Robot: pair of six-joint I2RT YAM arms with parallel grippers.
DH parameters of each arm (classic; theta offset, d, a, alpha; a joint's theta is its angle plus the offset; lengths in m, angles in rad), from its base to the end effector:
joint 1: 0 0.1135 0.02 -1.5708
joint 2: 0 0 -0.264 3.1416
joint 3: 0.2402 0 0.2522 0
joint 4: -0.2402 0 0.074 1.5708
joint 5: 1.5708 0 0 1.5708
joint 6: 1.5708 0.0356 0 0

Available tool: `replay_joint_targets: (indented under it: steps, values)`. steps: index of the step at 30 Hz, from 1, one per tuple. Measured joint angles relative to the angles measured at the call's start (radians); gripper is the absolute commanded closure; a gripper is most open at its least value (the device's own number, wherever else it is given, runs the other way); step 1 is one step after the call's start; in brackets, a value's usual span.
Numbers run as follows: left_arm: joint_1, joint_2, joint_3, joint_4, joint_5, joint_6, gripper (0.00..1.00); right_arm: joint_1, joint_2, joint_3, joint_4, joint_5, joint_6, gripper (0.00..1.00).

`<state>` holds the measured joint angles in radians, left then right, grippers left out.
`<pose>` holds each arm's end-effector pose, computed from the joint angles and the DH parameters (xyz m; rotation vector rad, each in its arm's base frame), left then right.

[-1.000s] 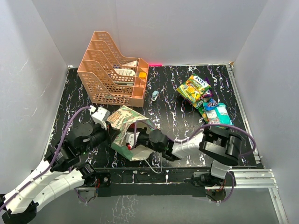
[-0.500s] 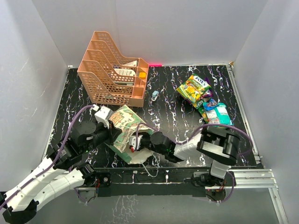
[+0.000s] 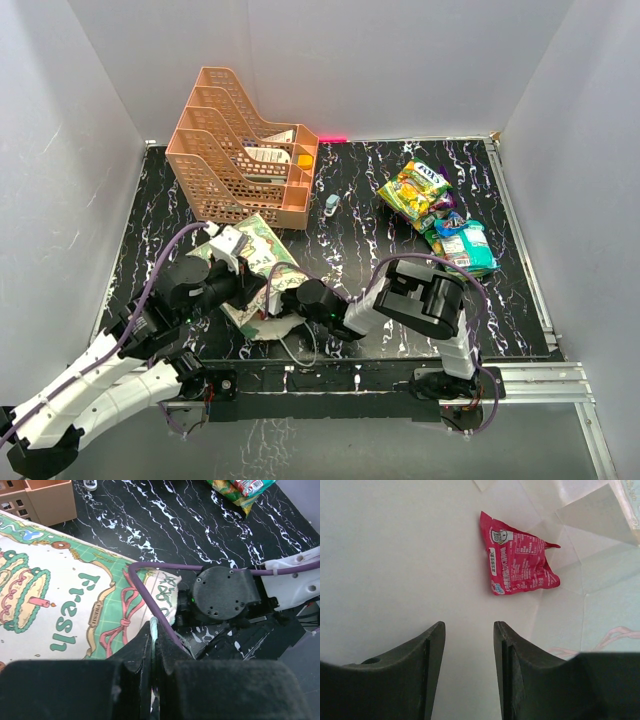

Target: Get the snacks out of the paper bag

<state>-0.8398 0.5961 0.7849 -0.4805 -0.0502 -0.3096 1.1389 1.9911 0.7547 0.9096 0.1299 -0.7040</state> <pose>0.0920 -0.0999 0.3351 0.4709 1.8720 -0.7397 0.1584 0.3326 0.1077 -1.4569 1.2171 0.1729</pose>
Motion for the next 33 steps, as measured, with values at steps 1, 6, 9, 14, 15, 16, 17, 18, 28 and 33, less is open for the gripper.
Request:
replay_joint_targets:
  steps: [1, 6, 9, 14, 15, 16, 17, 18, 28, 33]
  values:
    - [0.0, 0.006, 0.004, 0.002, 0.005, 0.0, 1.0, -0.003, 0.008, 0.012, -0.001, 0.0, -0.003, 0.55]
    - [0.0, 0.079, 0.077, 0.005, 0.016, -0.006, 1.0, -0.01, 0.016, 0.027, 0.022, -0.01, -0.005, 0.55]
    - [0.0, 0.137, 0.152, 0.01, 0.016, -0.009, 1.0, -0.01, 0.016, -0.005, 0.095, -0.027, -0.01, 0.55]
    - [0.0, 0.164, 0.218, 0.024, 0.018, -0.001, 1.0, -0.01, 0.016, -0.066, 0.166, -0.054, -0.071, 0.54]
    - [0.0, 0.16, 0.22, 0.023, 0.02, 0.003, 1.0, -0.01, 0.016, -0.066, 0.172, -0.057, -0.095, 0.54]
    - [0.0, 0.154, 0.22, 0.023, 0.023, 0.004, 1.0, -0.01, 0.016, -0.065, 0.174, -0.058, -0.105, 0.53]
    - [0.0, 0.149, 0.22, 0.022, 0.029, 0.007, 1.0, -0.01, 0.016, -0.063, 0.173, -0.058, -0.12, 0.53]
    - [0.0, 0.145, 0.22, 0.022, 0.034, 0.011, 1.0, -0.01, 0.016, -0.057, 0.163, -0.057, -0.14, 0.53]
    - [0.0, 0.122, 0.215, 0.023, 0.1, 0.029, 1.0, -0.01, 0.082, 0.114, 0.075, -0.071, -0.252, 0.5]
    - [0.0, 0.149, 0.214, 0.025, 0.138, 0.031, 1.0, -0.011, 0.129, 0.188, 0.04, -0.085, -0.264, 0.49]
